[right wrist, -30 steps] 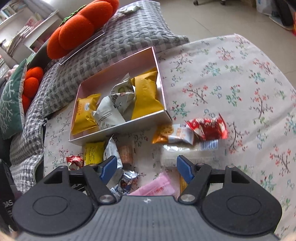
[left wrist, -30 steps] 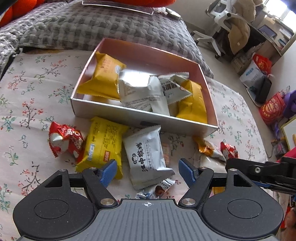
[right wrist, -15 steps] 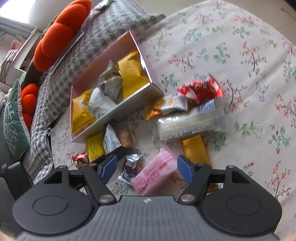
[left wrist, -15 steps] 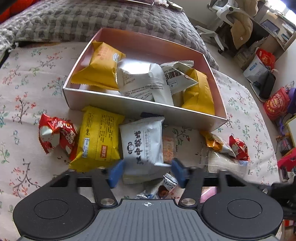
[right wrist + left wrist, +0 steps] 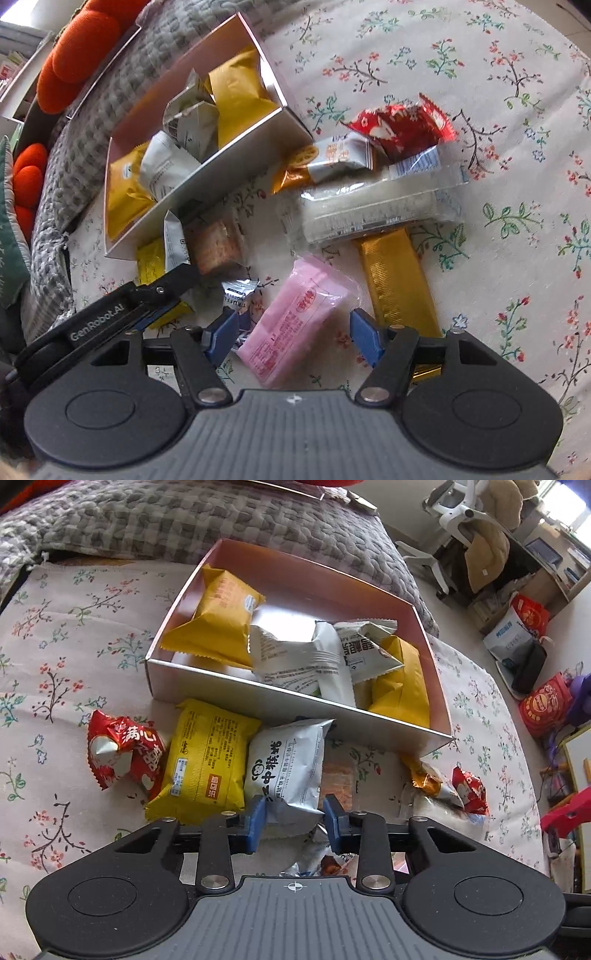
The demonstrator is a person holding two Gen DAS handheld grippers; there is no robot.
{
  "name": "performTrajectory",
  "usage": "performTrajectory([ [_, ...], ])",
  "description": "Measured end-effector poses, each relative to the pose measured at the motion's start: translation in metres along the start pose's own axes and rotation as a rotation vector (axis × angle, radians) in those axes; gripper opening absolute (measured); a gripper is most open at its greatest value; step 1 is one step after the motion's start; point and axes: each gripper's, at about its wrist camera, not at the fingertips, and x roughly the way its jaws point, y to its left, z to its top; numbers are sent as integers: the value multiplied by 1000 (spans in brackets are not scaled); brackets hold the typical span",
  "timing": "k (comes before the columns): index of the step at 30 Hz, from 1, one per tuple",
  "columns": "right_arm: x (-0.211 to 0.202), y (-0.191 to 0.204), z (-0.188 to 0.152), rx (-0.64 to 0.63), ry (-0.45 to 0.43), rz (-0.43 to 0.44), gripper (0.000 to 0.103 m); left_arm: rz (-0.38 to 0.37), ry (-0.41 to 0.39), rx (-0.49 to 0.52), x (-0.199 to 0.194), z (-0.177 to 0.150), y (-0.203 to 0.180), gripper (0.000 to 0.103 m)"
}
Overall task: Organize snacks
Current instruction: 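Grasp the pink bar with the right gripper while the left gripper grasps a white packet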
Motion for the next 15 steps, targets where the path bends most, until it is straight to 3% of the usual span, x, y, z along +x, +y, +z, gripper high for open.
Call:
performTrajectory([
  [8, 4, 9, 0, -32, -47, -33, 57, 28, -2, 19, 4, 0, -1, 39],
  [10, 5, 10, 1, -41, -56, -39, 49, 42, -7, 32, 5, 1, -3, 39],
  [12, 6, 11, 0, -57, -55, -39, 34, 49, -10, 50, 3, 2, -5, 39],
  [15, 6, 13, 1, -53, -60, -40, 31, 68, -27, 75, 0, 3, -7, 42],
])
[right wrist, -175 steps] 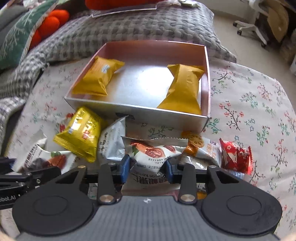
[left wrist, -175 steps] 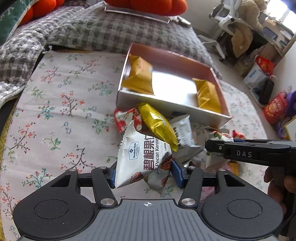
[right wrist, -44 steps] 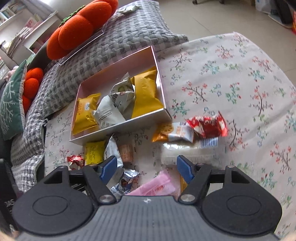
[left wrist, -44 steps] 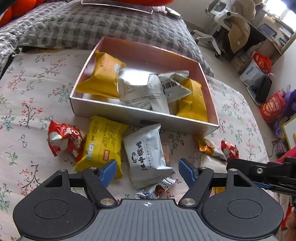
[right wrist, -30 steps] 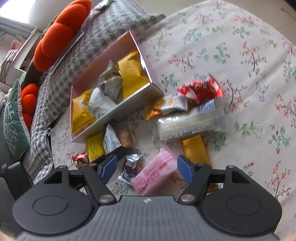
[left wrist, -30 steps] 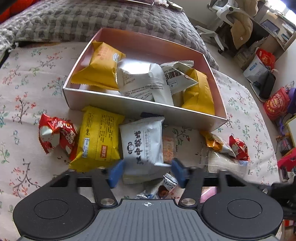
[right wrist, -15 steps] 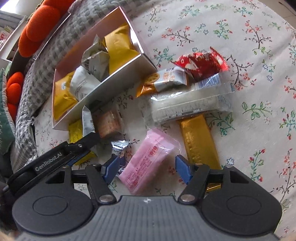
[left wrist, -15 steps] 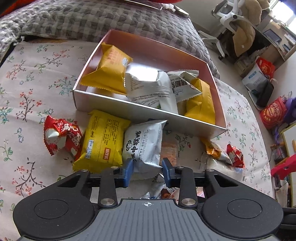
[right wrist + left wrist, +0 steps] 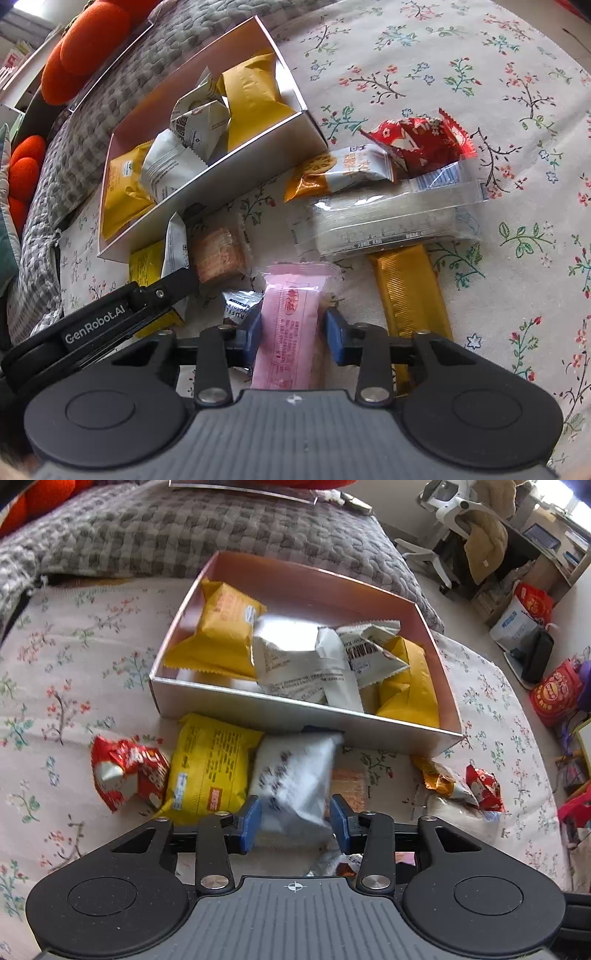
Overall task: Organize snacks
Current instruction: 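Grasp the pink bar with the right gripper while the left gripper grasps a white packet, then carry both packets into the pink box and open both grippers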
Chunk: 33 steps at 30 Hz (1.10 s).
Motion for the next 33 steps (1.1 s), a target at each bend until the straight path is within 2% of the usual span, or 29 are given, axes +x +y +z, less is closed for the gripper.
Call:
performTrajectory([
  [6, -15, 4, 6, -23, -50, 4, 29, 6, -14, 32, 1, 2, -2, 51],
  [11, -36, 6, 8, -52, -111, 47, 29, 27, -24, 115, 13, -1, -12, 53],
  [13, -42, 5, 10, -52, -133, 60, 29, 26, -23, 137, 19, -2, -14, 58],
  [18, -46, 1, 18, -35, -163, 59, 29, -16, -24, 99, 24, 3, -5, 61],
  [23, -48, 2, 17, -34, -162, 73, 29, -82, -14, 65, 24, 2, 1, 46],
  [26, -52, 4, 18, -45, -175, 83, 29, -85, -14, 81, 22, 1, -3, 44],
  [33, -54, 1, 25, -47, -192, 71, 29, -113, 26, 27, 14, 3, -4, 43],
])
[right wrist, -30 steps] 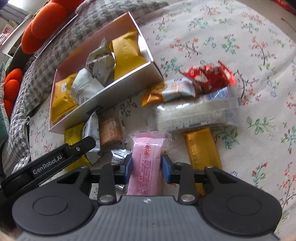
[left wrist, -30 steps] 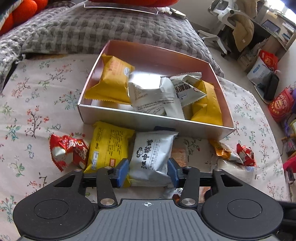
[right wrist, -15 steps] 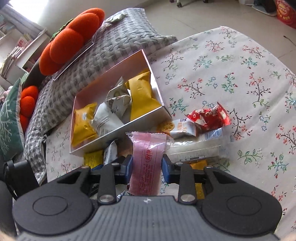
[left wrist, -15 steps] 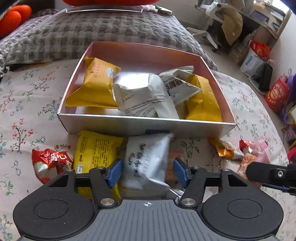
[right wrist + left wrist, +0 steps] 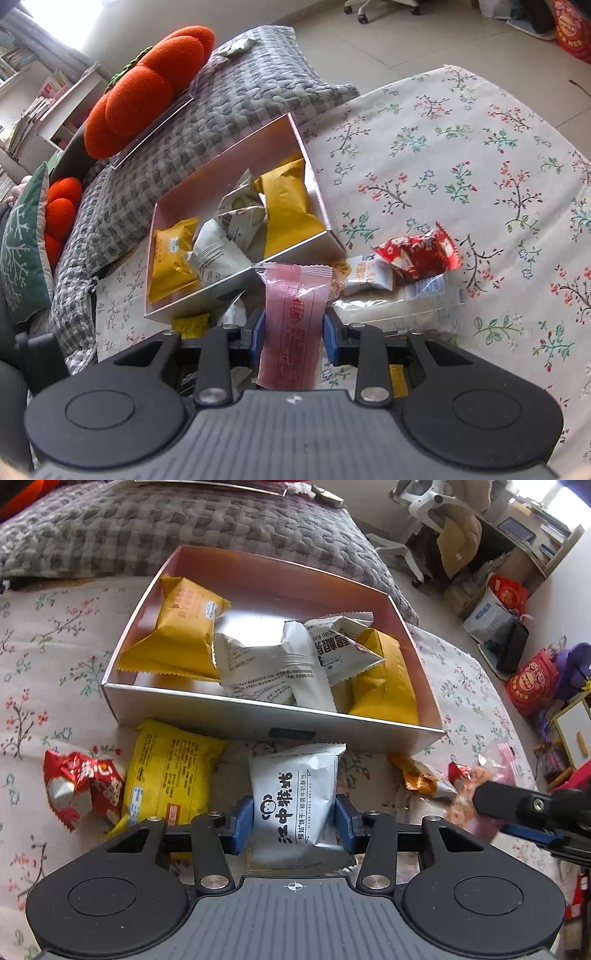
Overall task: Organize snacks
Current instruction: 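Carry both packets into the pink box and open both grippers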
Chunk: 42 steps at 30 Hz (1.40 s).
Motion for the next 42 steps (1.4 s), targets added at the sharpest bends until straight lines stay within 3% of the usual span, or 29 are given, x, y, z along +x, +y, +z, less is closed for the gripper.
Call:
performTrajectory([
  [3, -4, -3, 5, 0, -22, -2, 29, -26, -2, 9, -12, 2, -4, 43],
  [8, -10, -12, 16, 22, -57, 10, 29, -68, -90, -33, -37, 15, 6, 43],
  [15, -11, -4, 24, -26, -157, 28, 29, -18, -252, -101, -62, 30, 31, 43],
  [20, -1, 9, 29, -65, -218, 117, 29, -33, -310, -127, -66, 39, 40, 43],
  [24, 2, 13, 38, -61, -296, 190, 29, -3, -371, -111, -66, 50, 46, 43],
  [28, 15, 22, 44, -106, -344, 185, 29, 36, -396, -45, -61, 56, 45, 43],
  [36, 35, 36, 40, -165, -350, 171, 29, 167, -387, 248, -34, 58, 20, 44],
  [42, 53, 30, 37, -85, -229, 238, 33, 224, -353, 387, -26, 47, 9, 48],
])
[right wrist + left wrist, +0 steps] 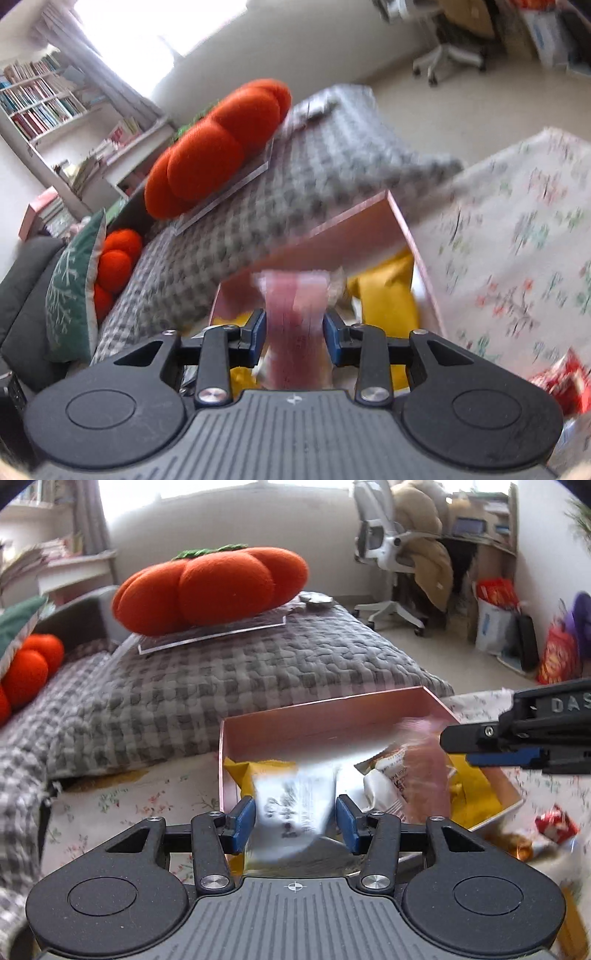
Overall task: Organize snacks
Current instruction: 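Carry both packets into the pink box and open both grippers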
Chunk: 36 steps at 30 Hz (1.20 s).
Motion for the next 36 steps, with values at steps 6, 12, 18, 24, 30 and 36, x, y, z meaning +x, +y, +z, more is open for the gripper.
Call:
performTrajectory([
  [6, -16, -5, 7, 38, -14, -50, 45, -25, -22, -106, -17, 3, 19, 50],
  [12, -19, 0, 6, 7, 14, -37, 41, -50, 37, -121, -14, 0, 15, 44],
  [18, -12, 11, 2, -29, 43, 29, 20, -77, 77, -192, -5, -6, 17, 36],
  [24, 7, 24, -14, -103, 117, 87, 19, -114, 94, -285, 6, -11, 21, 31],
  [30, 20, 9, -16, -99, 118, -81, 19, -153, 73, -335, 6, -11, 29, 31],
  [36, -5, 0, 1, 9, 71, -39, 24, -167, 26, -436, -8, -5, 48, 31],
])
